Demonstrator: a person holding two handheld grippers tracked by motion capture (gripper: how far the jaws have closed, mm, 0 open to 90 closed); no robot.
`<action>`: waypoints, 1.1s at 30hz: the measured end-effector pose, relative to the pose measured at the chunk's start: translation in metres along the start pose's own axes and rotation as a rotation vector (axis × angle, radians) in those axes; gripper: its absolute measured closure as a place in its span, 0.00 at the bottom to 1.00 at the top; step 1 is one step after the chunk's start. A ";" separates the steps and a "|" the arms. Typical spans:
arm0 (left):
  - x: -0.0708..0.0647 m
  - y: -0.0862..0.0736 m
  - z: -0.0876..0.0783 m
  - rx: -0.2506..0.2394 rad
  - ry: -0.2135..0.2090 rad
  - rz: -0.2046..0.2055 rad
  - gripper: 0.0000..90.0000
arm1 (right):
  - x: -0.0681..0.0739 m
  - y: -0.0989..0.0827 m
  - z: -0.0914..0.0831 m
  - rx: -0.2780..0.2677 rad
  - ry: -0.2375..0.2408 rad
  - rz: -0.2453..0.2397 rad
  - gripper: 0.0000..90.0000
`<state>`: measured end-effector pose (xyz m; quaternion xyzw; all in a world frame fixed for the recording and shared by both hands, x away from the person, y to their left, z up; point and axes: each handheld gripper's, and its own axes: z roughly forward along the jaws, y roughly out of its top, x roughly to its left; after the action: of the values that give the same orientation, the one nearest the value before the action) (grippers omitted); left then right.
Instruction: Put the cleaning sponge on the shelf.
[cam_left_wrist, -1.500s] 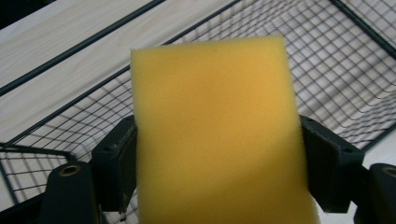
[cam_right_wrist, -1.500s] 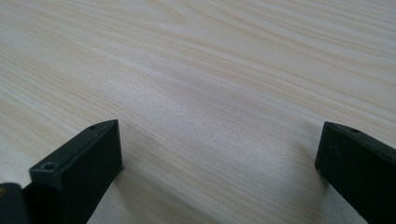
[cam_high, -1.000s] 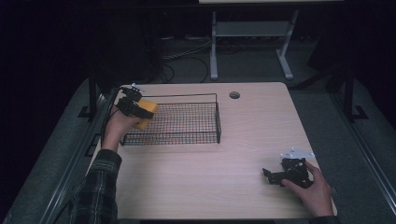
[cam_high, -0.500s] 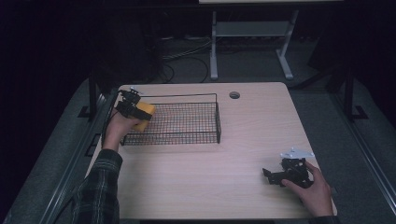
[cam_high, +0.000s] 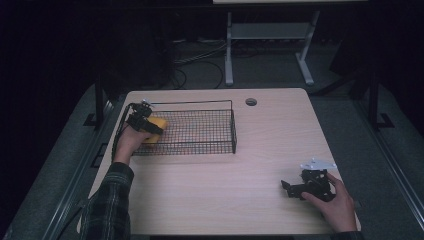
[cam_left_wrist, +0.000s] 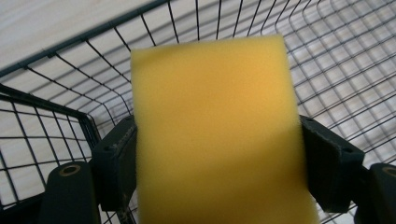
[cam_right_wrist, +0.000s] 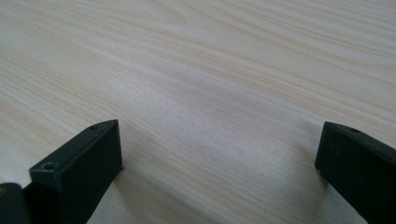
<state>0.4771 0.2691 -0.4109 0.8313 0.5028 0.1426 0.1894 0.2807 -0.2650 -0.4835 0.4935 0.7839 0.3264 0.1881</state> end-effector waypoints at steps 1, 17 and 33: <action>0.000 0.000 0.000 -0.001 -0.004 -0.001 0.26 | 0.000 0.000 0.000 0.000 0.000 0.000 0.00; 0.001 0.000 -0.001 0.003 -0.016 -0.013 0.20 | 0.000 0.000 0.000 0.001 0.000 -0.001 0.00; -0.003 0.002 -0.033 -0.080 -0.027 -0.006 0.16 | 0.000 0.000 0.000 0.000 0.001 -0.001 0.00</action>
<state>0.4628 0.2710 -0.3807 0.8232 0.4967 0.1507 0.2298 0.2809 -0.2650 -0.4835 0.4931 0.7843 0.3263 0.1879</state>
